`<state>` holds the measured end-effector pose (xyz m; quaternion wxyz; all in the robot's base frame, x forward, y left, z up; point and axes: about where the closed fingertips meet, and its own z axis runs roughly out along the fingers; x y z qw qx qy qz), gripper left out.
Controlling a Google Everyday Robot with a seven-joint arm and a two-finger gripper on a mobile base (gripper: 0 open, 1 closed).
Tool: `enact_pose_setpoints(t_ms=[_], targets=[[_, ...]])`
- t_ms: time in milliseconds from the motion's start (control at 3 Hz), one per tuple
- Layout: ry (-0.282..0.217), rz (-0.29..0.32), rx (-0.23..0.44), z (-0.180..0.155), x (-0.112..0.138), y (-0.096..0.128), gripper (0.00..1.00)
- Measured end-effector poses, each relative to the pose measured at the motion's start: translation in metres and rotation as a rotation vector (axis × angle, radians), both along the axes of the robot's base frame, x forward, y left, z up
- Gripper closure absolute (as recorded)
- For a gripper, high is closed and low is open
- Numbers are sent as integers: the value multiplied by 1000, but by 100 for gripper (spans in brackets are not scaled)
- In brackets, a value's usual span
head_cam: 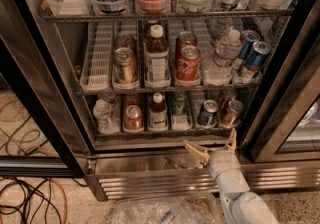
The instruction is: Pick pepsi can from bottom shelf of fridge
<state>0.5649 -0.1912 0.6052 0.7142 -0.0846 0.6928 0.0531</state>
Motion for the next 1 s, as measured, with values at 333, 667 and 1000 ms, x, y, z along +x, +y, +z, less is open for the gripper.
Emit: enact_pose_setpoints(t_ms=[333,667,1000], targets=[[-11,-31,-1,-7,15,-8,0],[-11,-32,-1,-8,15,-8,19],[-11,-32,-1,-8,15,-8,35]])
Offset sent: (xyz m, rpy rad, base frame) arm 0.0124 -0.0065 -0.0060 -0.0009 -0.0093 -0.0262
